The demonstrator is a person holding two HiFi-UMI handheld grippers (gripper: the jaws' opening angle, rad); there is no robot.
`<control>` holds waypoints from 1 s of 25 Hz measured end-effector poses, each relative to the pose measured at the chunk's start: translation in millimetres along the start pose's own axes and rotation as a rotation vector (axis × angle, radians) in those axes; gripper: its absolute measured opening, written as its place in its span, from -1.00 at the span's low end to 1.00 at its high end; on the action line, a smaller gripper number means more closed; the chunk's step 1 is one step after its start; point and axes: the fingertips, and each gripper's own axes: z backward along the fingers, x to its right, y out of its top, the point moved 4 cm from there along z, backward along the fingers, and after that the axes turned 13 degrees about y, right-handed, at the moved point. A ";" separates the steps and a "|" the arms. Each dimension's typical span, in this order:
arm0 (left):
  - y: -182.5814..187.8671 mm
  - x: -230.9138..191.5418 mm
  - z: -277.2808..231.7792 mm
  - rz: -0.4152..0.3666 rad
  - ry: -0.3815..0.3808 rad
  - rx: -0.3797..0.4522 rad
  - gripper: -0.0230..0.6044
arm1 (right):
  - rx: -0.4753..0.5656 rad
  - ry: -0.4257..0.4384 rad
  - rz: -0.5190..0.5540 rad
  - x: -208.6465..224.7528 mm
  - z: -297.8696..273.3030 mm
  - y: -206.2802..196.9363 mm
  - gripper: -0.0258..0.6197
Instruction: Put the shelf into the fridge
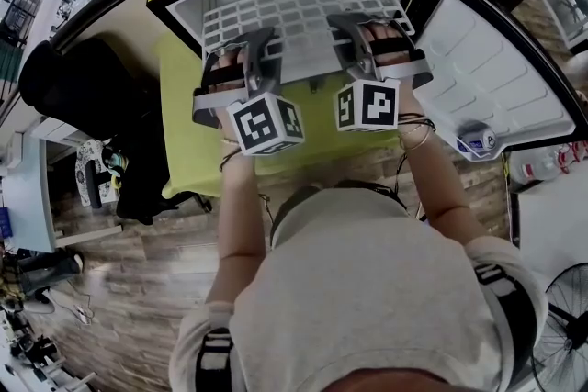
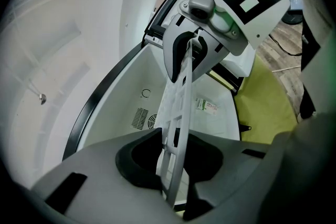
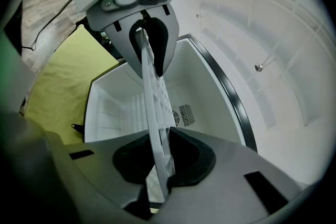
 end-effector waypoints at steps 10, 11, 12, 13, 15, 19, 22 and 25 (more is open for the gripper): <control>-1.3 -1.3 -7.4 -0.006 -0.003 0.002 -0.68 | -0.005 -0.007 -0.007 3.8 -6.7 -1.5 -0.74; -1.7 -1.7 -8.1 -0.006 -0.003 0.002 -0.68 | -0.005 -0.008 -0.007 4.4 -7.3 -1.3 -0.74; -2.2 -2.2 -8.7 -0.005 -0.004 0.001 -0.68 | -0.005 -0.008 -0.006 5.0 -8.0 -1.1 -0.74; -2.7 -2.4 -9.4 -0.005 -0.004 0.001 -0.68 | -0.004 -0.007 -0.005 5.3 -8.8 -1.1 -0.74; -2.9 -2.3 -11.0 -0.005 -0.007 0.002 -0.68 | -0.005 -0.005 -0.006 5.4 -10.3 -1.7 -0.74; -3.9 -2.4 -14.9 -0.007 -0.005 0.003 -0.68 | -0.007 -0.009 -0.013 6.9 -14.1 -2.7 -0.74; -4.8 -2.7 -17.3 -0.008 -0.008 0.000 -0.68 | -0.009 -0.011 -0.017 8.0 -16.6 -2.9 -0.74; -5.8 -3.0 -20.4 -0.009 -0.010 0.001 -0.68 | -0.010 -0.012 -0.018 9.5 -19.6 -3.4 -0.74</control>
